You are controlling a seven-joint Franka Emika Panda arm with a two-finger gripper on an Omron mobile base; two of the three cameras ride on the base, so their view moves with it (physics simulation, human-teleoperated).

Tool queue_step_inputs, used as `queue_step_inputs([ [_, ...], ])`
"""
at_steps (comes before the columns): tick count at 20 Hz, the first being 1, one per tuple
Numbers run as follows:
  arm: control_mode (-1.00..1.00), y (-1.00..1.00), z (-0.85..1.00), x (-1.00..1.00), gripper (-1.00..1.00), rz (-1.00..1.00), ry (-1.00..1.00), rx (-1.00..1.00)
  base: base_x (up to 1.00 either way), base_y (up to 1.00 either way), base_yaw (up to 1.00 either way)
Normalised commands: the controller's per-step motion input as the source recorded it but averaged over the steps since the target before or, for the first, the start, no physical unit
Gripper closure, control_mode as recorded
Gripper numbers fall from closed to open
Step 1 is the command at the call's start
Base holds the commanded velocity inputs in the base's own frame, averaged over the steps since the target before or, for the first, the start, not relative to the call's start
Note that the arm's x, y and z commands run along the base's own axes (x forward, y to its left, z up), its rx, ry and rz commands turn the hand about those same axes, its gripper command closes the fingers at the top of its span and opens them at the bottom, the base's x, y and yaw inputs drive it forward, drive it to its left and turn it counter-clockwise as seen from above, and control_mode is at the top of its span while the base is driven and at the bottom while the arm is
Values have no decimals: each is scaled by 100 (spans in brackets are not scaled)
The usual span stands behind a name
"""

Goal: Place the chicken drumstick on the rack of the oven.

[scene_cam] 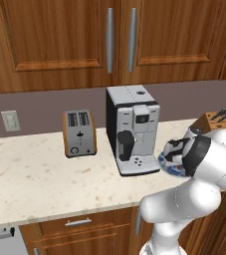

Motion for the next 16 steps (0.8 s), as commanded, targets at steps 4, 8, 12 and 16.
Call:
queue_step_inputs([
  [4,-100,-1,-21,2,100,0,0,0,0,0,0],
  [8,-100,-2,-11,0,100,0,0,0,0,0,0],
  [12,-100,0,-1,0,100,-2,0,0,0,0,0],
  [16,-100,0,1,0,100,-7,0,0,0,0,0],
])
